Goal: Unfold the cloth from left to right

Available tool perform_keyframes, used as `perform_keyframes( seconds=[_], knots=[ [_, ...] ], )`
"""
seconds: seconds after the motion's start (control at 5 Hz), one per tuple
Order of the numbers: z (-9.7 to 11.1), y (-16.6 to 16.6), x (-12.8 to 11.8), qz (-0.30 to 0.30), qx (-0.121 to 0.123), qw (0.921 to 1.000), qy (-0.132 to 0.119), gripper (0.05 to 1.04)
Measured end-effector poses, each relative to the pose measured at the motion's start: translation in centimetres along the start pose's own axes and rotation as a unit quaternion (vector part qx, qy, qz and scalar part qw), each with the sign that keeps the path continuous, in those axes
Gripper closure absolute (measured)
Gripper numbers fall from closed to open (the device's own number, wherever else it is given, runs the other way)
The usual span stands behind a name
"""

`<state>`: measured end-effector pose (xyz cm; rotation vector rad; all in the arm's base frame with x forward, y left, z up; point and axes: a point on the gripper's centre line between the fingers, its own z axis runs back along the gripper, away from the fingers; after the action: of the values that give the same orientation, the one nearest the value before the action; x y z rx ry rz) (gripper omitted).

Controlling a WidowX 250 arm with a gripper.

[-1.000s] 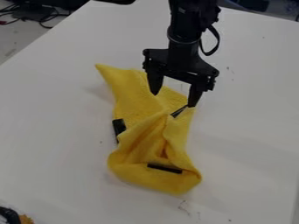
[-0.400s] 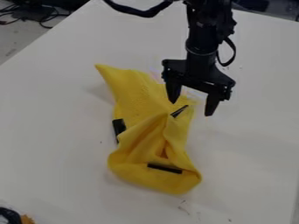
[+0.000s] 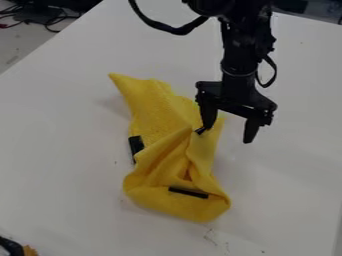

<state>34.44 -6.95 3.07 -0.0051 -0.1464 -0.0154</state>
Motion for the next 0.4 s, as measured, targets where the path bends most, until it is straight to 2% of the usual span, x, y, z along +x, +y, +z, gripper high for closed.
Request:
perform_keyframes(
  seconds=[0.2, 0.4],
  knots=[
    [-0.75, 1.16, -0.24, 0.011, -0.001, 0.9999, -0.002, 0.082],
    [-0.37, 1.64, 0.08, 0.004, 0.012, 0.9999, 0.0, 0.082]
  ],
)
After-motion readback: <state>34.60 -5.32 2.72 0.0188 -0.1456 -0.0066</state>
